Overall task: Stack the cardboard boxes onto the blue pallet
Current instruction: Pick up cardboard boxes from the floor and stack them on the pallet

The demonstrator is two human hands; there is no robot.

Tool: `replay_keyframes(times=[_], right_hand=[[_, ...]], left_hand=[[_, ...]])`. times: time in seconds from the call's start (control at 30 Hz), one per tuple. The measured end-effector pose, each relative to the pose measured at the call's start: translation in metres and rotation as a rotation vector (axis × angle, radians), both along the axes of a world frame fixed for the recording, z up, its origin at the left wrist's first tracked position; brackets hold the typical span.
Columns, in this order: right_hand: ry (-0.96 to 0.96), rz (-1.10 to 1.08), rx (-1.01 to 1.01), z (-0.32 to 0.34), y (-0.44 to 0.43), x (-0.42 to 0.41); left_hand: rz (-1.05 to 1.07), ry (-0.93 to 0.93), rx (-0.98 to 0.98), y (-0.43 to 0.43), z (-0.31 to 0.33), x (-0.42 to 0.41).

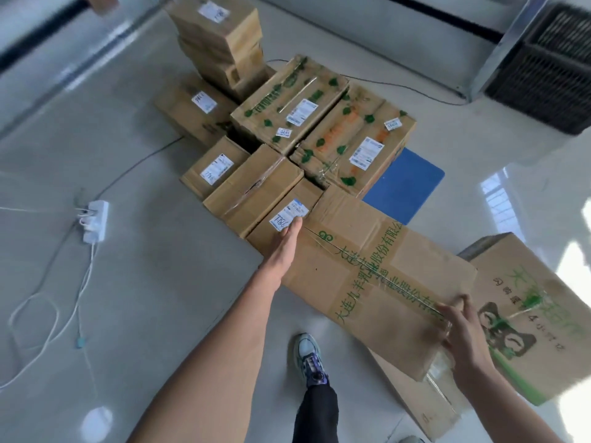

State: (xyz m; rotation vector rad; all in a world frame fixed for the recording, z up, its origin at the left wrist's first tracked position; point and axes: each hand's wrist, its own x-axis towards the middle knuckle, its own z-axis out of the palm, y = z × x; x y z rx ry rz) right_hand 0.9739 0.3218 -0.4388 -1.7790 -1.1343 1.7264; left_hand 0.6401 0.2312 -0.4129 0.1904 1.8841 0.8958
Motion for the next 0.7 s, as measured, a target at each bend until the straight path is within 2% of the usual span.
replay_keyframes(times=[0.3,0.7], right_hand=[[0.041,0.117,-0.005,0.028,0.037,-0.144],[0.061,0.191,-0.008,0.024,0.065,-0.274]], left_hand=[[0.148,0.011,0.030,-0.008,0.030,-0.125],[0.250,0.085,0.021,-0.016,0.030,-0.234]])
